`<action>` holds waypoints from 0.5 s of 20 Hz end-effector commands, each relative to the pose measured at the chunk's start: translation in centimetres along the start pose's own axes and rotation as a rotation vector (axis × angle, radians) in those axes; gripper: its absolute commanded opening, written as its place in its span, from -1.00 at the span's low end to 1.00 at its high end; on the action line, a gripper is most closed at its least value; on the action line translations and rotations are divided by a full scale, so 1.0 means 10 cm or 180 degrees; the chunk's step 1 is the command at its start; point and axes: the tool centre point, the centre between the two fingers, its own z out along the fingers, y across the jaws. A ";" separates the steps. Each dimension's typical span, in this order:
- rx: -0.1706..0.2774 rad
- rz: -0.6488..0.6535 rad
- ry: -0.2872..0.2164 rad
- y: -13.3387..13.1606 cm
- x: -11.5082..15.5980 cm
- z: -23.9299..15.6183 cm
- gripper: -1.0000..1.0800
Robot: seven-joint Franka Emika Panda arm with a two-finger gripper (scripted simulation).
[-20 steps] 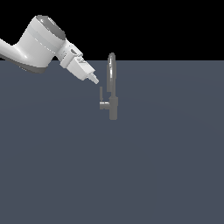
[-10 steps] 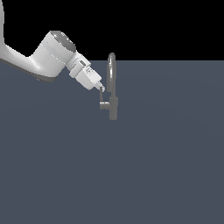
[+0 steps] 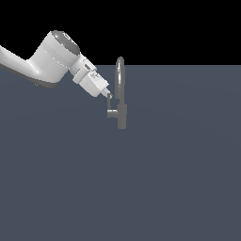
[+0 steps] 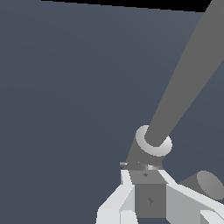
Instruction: Turn on the faucet by rotating a designated handle.
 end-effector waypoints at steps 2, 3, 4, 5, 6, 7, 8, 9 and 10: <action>0.0000 0.0000 0.0000 0.08 0.01 -0.01 -1.00; 0.0000 0.0000 0.0000 0.11 0.01 -0.02 -1.00; 0.0000 0.0000 0.0000 0.13 0.01 -0.02 -1.00; 0.0000 0.0000 0.0000 0.16 0.02 -0.02 -1.00; 0.0000 0.0000 0.0000 0.18 0.02 -0.03 -1.00; 0.0000 0.0000 0.0000 0.21 0.02 -0.03 -1.00; 0.0000 0.0000 0.0000 0.24 0.02 -0.03 -1.00; 0.0000 0.0000 0.0000 0.26 0.03 -0.04 -1.00; 0.0002 0.0000 -0.0002 0.29 0.03 -0.04 -1.00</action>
